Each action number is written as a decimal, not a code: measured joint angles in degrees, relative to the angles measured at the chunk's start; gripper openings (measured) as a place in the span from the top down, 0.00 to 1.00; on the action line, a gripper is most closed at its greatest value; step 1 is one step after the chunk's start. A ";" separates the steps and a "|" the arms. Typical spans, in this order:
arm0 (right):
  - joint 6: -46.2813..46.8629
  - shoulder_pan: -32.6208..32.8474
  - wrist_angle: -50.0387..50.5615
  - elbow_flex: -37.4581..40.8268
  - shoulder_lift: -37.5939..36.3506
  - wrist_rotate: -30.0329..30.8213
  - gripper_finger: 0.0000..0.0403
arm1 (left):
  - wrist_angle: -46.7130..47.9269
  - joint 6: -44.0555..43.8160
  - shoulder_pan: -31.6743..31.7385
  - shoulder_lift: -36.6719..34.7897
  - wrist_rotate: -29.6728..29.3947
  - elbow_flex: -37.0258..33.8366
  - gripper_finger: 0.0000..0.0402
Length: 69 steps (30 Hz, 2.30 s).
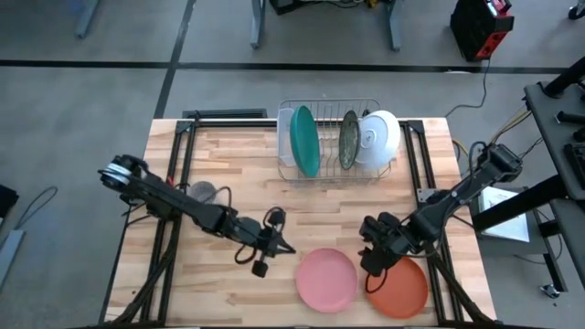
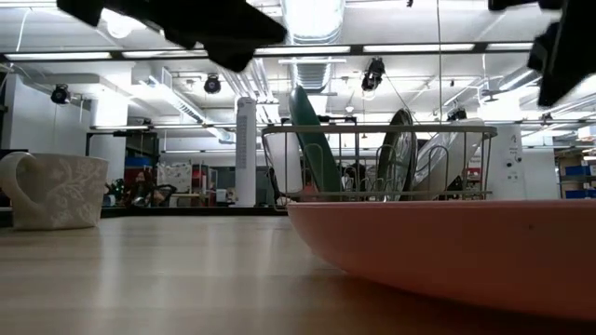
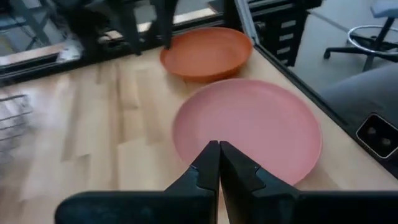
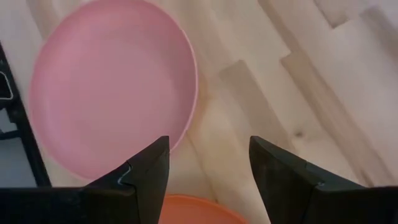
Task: Sort dishes
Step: Put the pink plate in the dish rack
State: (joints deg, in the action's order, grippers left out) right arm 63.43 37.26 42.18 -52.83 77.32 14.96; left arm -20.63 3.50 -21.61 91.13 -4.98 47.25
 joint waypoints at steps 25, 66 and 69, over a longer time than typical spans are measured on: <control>0.82 -2.40 -25.26 14.76 0.11 -1.52 0.49 | -3.33 -8.08 -2.07 24.92 10.55 9.21 1.00; 14.24 -2.25 -48.48 14.51 2.12 -6.57 0.39 | -2.61 -11.55 -1.81 26.21 10.00 9.06 1.00; 14.19 -2.25 -48.35 12.98 3.73 -6.71 0.38 | -2.61 -11.55 -1.81 26.21 9.98 9.04 1.00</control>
State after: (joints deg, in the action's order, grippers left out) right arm 77.62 35.00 -6.17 -39.85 81.05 8.24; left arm -23.24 -8.05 -23.42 117.34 4.99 56.29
